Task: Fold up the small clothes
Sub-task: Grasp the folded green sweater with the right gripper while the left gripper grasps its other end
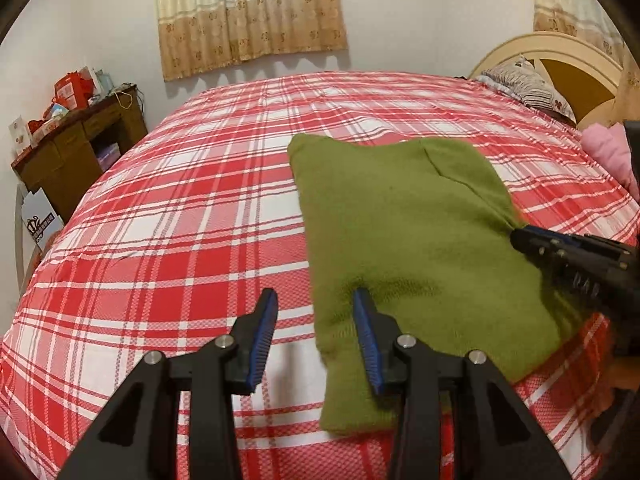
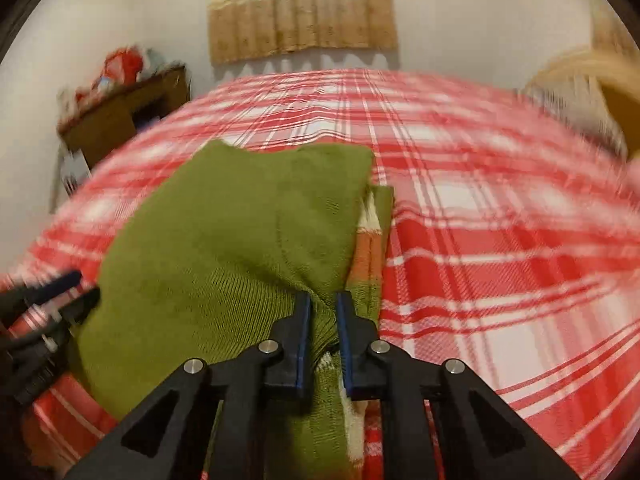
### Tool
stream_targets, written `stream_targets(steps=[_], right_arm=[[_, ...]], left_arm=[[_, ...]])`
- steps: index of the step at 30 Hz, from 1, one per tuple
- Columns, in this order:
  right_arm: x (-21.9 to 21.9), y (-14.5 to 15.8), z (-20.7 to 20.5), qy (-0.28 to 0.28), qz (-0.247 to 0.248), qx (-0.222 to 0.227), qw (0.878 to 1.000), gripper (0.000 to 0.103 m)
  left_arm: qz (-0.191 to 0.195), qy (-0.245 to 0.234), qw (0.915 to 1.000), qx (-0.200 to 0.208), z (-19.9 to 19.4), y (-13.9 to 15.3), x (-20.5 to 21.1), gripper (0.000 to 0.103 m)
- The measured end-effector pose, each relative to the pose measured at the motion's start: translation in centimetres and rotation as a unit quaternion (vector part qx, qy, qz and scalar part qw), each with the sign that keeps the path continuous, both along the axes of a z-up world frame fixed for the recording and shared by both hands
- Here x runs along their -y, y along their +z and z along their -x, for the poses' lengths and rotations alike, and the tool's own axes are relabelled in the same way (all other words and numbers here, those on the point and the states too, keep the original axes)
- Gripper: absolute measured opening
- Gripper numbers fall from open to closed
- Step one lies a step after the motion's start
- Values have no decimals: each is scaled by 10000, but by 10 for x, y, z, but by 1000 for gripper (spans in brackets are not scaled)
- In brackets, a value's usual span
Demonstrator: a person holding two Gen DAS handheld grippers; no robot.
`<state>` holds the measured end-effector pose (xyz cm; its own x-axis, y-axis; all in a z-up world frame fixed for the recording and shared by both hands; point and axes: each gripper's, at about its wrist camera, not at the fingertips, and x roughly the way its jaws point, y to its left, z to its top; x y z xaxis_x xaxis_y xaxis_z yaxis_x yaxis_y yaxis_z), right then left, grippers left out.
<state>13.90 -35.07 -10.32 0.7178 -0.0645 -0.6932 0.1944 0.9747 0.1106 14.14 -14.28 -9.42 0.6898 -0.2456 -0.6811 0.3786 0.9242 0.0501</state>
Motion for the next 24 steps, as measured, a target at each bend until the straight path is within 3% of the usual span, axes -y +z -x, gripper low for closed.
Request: stream_targets(steps=[3,7,11,15,17,22,24], right_arm=[[-2,-3,-1,36,117,32,9999,14],[11,-7,-5,-55,-381,67,9992,17],[12,-4,3,-51,-501,58,9987,20],[19,1,14,-49,-905,150,9958,20],[24,6,18,-90,-1195,265,9924,23],[26,36,4,-44,-858,443,9953,25],[34,41,-9,-56,-930,385,9949,35]], left_arm=[[-62,85,9999,23,0,-2,5,43],[-290,169,9993,156,8,-6,10,48],[-416,-53,9989,206,19,-7,-2,55],[-50,-172,9998,-128,13,2,-21,57],[10,-126,9999,-59,7,9,-25,57],[260,-129,9995,142,-20,30,-22,57],[553,-186,9983,-45,-40,36,-22,57]])
